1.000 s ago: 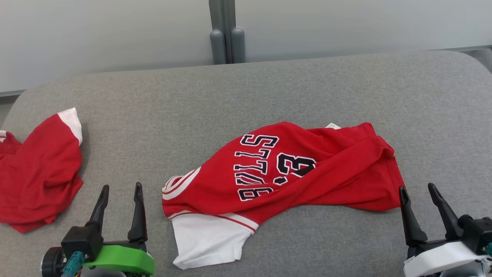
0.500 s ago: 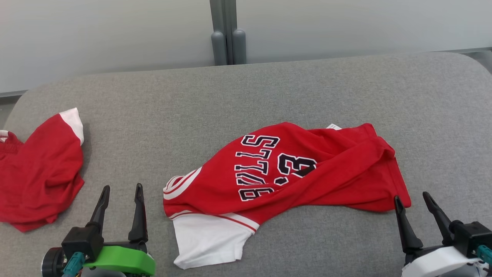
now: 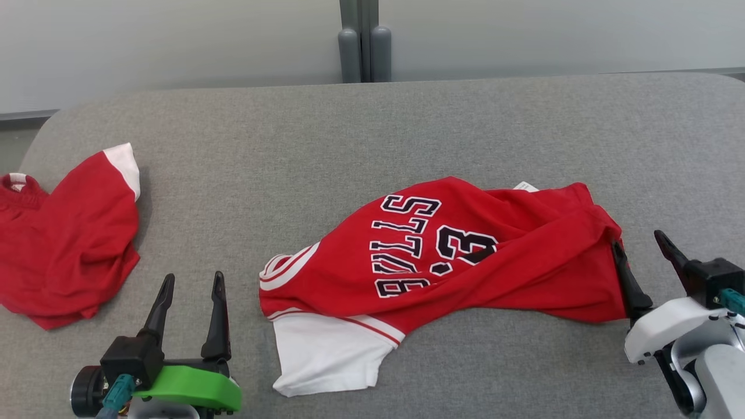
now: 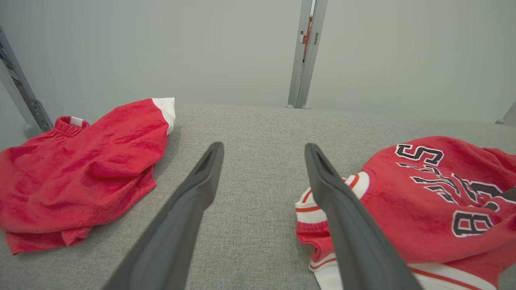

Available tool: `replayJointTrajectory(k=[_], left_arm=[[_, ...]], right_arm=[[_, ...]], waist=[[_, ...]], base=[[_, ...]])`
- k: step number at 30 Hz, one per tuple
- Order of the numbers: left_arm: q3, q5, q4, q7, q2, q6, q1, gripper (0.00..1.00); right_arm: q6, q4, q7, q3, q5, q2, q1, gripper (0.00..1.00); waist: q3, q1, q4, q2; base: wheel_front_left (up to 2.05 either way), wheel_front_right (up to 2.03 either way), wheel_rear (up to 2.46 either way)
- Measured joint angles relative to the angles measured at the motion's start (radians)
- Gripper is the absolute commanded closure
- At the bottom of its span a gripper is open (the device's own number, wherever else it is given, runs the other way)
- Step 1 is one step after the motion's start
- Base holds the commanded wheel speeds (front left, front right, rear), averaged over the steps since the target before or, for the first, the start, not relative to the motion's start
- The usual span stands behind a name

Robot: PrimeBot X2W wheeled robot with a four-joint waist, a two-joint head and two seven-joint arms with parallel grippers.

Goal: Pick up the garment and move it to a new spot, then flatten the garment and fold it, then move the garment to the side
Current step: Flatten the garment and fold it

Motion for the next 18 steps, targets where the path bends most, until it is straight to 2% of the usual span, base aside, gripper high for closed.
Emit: replayJointTrajectory(k=[12, 13, 14, 15, 16, 18], left_arm=[[-0.010, -0.006, 0.005, 0.000, 0.000, 0.000, -0.024, 0.00], [-0.012, -0.007, 0.005, 0.000, 0.000, 0.000, -0.026, 0.00], [-0.013, -0.007, 0.004, 0.000, 0.000, 0.000, -0.027, 0.00], [-0.013, -0.007, 0.004, 0.000, 0.000, 0.000, -0.027, 0.00], [-0.013, -0.007, 0.004, 0.000, 0.000, 0.001, -0.027, 0.00], [-0.013, -0.007, 0.004, 0.000, 0.000, 0.003, -0.027, 0.00]], right_arm=[[0.000, 0.275, 0.002, 0.088, 0.082, -0.005, -0.181, 0.00], [0.000, 0.296, 0.002, 0.093, 0.106, 0.000, -0.192, 0.03], [0.000, 0.310, 0.001, 0.100, 0.122, 0.006, -0.200, 0.57], [0.000, 0.324, -0.001, 0.114, 0.132, 0.010, -0.208, 0.86], [0.000, 0.333, -0.004, 0.128, 0.138, 0.012, -0.215, 1.00], [0.000, 0.343, -0.010, 0.147, 0.153, 0.010, -0.223, 1.00]], waist=[[0.039, 0.0000, 0.042, 0.0000], [0.041, 0.0000, 0.044, 0.0000], [0.043, 0.0000, 0.045, 0.0000], [0.044, 0.0000, 0.045, 0.0000], [0.043, 0.0000, 0.045, 0.0000], [0.042, 0.0000, 0.042, 0.0000]], base=[[0.00, 0.00, 0.00], [0.00, 0.00, 0.00], [0.00, 0.00, 0.00], [0.00, 0.00, 0.00], [0.00, 0.00, 0.00], [0.00, 0.00, 0.00]])
